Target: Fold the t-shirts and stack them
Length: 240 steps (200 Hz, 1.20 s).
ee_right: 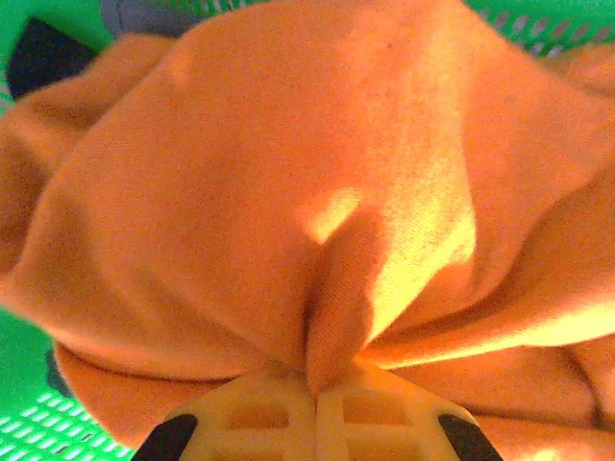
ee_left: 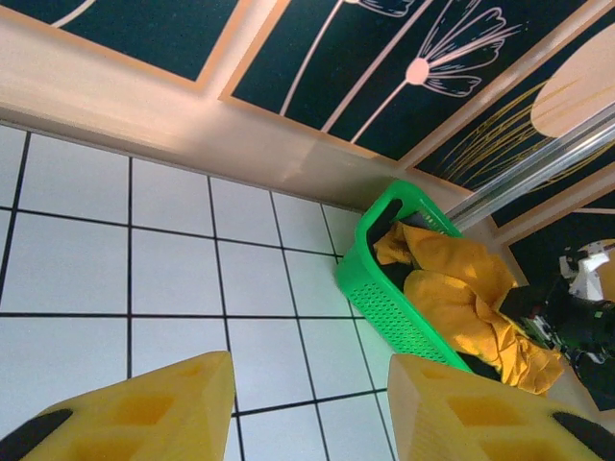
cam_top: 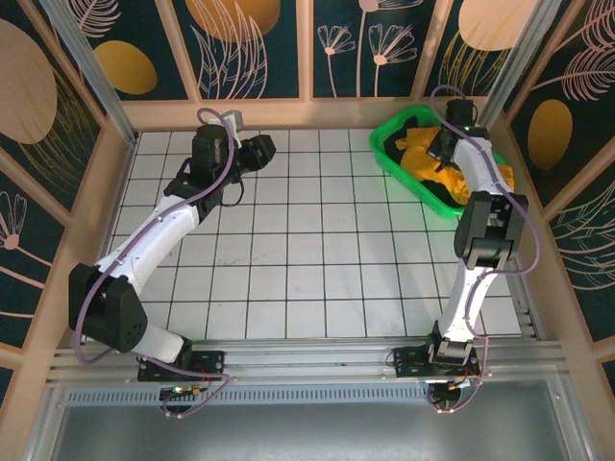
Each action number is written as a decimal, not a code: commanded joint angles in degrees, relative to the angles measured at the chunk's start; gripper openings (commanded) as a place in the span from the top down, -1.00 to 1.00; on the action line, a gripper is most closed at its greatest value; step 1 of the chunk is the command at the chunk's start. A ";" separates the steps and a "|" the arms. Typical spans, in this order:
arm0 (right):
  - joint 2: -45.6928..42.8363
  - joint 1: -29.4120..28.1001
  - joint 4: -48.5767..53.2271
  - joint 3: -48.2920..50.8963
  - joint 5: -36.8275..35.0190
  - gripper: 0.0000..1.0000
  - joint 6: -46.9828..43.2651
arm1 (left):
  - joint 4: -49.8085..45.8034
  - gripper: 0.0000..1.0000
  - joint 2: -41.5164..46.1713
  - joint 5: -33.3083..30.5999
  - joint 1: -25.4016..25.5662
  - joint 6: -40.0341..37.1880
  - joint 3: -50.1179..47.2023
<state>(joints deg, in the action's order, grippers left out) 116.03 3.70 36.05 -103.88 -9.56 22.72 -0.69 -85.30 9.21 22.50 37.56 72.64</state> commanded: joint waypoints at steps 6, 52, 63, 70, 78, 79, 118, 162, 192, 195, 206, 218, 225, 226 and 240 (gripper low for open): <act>-8.47 -0.15 -4.09 -4.74 -5.75 1.00 1.78 | 0.67 0.06 -0.31 0.41 0.04 -0.65 3.24; -18.18 -1.70 -14.92 -9.85 -8.09 1.00 0.96 | 0.51 0.04 -0.32 -1.75 0.00 -0.25 5.04; -20.80 -3.46 -19.34 -10.07 -8.75 1.00 -0.75 | 0.51 0.04 -0.05 -2.61 0.00 -0.28 4.97; -22.23 -4.82 -21.82 -10.66 -9.04 1.00 -2.13 | 0.45 0.04 0.12 -3.32 0.04 -0.21 4.88; -23.25 -6.44 -23.63 -11.47 -9.36 1.00 -3.55 | 0.47 0.03 0.37 -3.96 0.04 -0.19 4.71; -23.53 -6.96 -24.14 -11.82 -9.47 1.00 -3.91 | 0.45 0.03 0.43 -3.99 0.02 -0.16 4.66; -25.27 -18.13 -26.03 -18.56 -9.96 1.00 -7.82 | -2.56 0.02 2.14 -11.32 0.00 -0.20 4.53; -24.37 -37.69 -23.58 -11.59 -11.67 1.00 -6.93 | -6.56 -0.15 7.17 -23.85 0.01 0.24 2.37; -19.48 -46.09 -20.84 -1.03 0.82 0.44 -1.03 | -10.04 -0.20 10.94 -29.32 -0.06 0.15 1.02; -18.52 -46.72 -20.11 -0.98 2.93 0.27 -0.98 | -10.56 -0.21 11.26 -29.82 -0.01 0.07 0.94; -14.30 -48.39 -16.37 -2.44 7.91 -0.17 -0.88 | -12.18 -0.22 12.64 -31.07 -0.01 -0.03 0.36; -12.62 -49.56 -15.53 -2.50 11.51 -0.33 -2.27 | -13.16 -0.24 14.09 -30.98 -0.01 -0.64 -0.79; -12.66 -49.58 -16.20 -1.57 13.32 -0.35 -2.92 | -13.45 -0.24 14.67 -29.87 -0.04 -1.31 -1.58; -12.66 -49.58 -16.20 -1.57 13.32 -0.35 -2.92 | -13.50 -0.23 14.74 -29.65 -0.06 -1.42 -1.69; -13.58 -48.56 -16.71 1.07 13.31 -0.35 -2.33 | -13.71 -0.20 15.16 -24.85 0.00 -3.14 -3.37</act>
<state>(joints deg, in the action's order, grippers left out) 105.30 -45.80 17.87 -104.95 -3.20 19.66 -10.85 -71.13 -18.50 22.50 37.34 72.20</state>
